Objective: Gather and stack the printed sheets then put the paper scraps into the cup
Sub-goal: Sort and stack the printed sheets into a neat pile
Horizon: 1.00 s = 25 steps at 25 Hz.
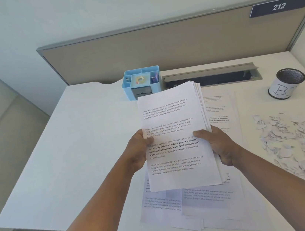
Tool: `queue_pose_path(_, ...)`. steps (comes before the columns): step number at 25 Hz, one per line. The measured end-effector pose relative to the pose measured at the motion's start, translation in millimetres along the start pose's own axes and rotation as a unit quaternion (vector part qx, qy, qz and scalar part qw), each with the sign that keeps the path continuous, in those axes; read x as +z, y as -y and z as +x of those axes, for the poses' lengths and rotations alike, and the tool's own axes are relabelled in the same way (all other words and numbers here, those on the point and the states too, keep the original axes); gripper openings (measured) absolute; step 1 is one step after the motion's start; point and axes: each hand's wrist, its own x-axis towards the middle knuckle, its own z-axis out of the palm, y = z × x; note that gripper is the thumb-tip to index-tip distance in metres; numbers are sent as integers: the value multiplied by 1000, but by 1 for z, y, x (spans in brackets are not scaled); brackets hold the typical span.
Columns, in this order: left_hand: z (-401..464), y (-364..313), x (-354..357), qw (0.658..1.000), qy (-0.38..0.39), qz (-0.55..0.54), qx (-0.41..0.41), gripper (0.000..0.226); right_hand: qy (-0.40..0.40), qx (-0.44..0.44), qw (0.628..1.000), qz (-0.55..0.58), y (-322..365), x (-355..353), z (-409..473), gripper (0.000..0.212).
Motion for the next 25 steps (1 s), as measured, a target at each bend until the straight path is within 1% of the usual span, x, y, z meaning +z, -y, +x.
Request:
queue_pose_path(2, -2, -1, 1, 999, -13, 8, 31, 33, -3, -14, 1000, -22, 0, -2, 5, 28)
queue_pose_path(6, -10, -3, 4, 992, -36, 13, 119, 30, -16, -59, 996, -61, 2, -5, 11, 30)
queue_pose_path(8, -14, -4, 7, 986, -37, 7, 161, 35, -23, -76, 995, -62, 4, -4, 9, 28)
queue_pose_path(10, -17, -2, 9, 982, -47, -6, 182, 39, -29, -85, 994, -55, 3, -2, 7, 27)
queue_pose_path(13, -19, 8, 9, 983, -39, -15, 180, 41, -40, -80, 994, -60, -8, -2, 4, 26)
queue_pose_path(16, -22, 15, 10, 985, -25, -2, 170, 42, -39, -75, 994, -72, -17, -2, 4, 29)
queue_pose_path(20, -23, 8, 12, 984, -40, -9, 174, 44, -42, -82, 993, -77, -12, 2, 5, 30)
queue_pose_path(22, -22, 9, 11, 984, -45, -12, 173, 46, -35, -77, 993, -79, -14, 2, 8, 27)
queue_pose_path(23, -22, 12, 12, 985, -46, -11, 168, 47, -29, -70, 994, -84, -16, 2, 8, 30)
queue_pose_path(25, -23, 18, 12, 986, -44, -8, 158, 47, -24, -55, 995, -79, -23, 1, 9, 50)
